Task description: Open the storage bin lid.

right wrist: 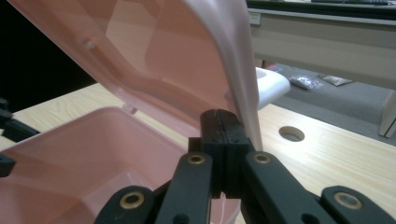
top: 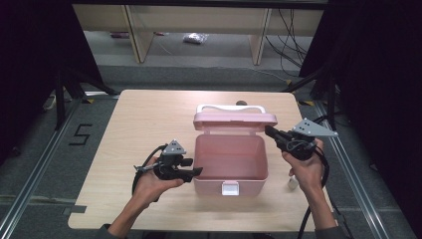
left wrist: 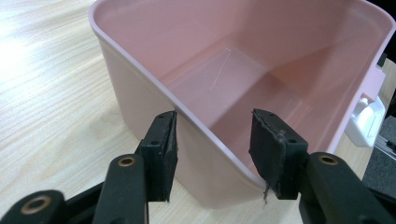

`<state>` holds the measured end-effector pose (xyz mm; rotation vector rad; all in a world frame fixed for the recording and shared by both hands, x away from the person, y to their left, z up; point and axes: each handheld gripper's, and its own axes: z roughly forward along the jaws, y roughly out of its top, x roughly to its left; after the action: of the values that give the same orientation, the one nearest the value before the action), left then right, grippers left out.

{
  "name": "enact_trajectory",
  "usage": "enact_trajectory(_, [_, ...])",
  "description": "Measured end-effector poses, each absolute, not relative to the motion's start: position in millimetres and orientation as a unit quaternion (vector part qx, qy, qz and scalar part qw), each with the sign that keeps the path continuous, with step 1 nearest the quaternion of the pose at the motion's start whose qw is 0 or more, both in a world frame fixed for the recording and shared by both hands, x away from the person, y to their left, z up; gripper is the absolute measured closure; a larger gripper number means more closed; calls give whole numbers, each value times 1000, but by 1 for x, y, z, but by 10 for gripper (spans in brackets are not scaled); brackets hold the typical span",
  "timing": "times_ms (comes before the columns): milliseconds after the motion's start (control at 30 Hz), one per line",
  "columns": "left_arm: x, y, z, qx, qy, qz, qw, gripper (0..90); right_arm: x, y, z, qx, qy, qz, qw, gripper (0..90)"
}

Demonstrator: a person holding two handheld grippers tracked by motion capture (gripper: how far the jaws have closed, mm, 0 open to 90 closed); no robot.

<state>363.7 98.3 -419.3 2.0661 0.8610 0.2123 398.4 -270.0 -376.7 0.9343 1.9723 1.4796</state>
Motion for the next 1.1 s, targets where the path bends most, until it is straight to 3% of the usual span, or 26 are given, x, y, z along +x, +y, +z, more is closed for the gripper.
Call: enact_trajectory(1100, [360, 97, -419, 826, 348, 85, 434, 506, 454, -262, -393, 380, 734, 513, 233, 900])
